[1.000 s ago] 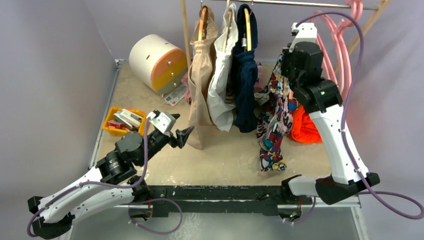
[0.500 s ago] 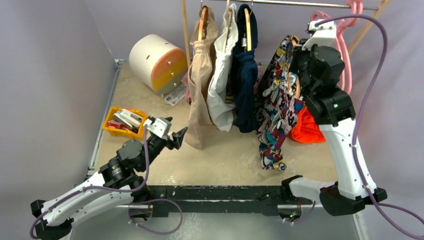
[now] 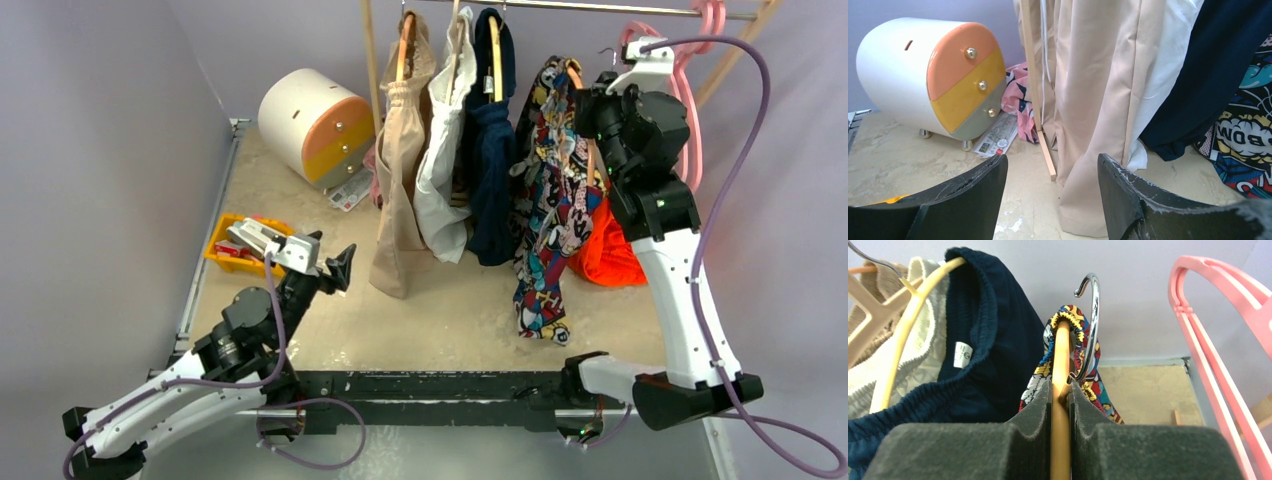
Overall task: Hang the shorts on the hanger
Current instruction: Place the hanger at the clothesline.
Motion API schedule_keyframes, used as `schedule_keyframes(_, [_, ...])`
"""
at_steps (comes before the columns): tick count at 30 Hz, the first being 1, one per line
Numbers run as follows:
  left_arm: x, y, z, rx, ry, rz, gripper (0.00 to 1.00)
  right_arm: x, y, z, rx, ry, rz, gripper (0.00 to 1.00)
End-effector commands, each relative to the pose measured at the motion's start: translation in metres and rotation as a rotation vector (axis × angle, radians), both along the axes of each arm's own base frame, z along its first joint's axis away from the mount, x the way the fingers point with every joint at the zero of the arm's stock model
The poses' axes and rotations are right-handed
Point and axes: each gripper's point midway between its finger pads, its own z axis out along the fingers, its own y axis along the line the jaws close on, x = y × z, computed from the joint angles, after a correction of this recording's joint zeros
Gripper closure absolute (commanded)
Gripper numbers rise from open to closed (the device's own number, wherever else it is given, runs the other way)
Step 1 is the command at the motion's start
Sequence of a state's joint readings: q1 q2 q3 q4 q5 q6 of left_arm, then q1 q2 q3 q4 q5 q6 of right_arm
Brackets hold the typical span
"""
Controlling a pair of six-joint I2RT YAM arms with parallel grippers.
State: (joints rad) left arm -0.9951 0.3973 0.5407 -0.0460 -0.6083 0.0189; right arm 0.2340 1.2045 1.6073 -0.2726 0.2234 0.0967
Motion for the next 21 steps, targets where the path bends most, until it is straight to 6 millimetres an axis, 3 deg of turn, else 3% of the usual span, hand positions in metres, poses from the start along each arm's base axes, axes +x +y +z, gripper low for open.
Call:
schedule_keyframes(1, [0.001,0.007,0.012,-0.067,-0.03,0.031,0.35,-0.004,0.008,0.066,0.089,-0.252,0.081,1.0])
schedule_keyframes(6, [0.0,0.014,0.013,-0.08,-0.04,0.051,0.35,0.0,0.009,0.079,0.101,-0.333,0.118,1.0])
schedule_keyframes(13, [-0.001,0.015,0.013,-0.083,-0.048,0.048,0.35,0.017,0.013,0.083,0.09,-0.364,0.173,1.0])
schedule_keyframes(21, [-0.001,0.012,0.011,-0.077,-0.049,0.038,0.35,0.002,0.018,0.096,0.09,-0.443,0.22,1.0])
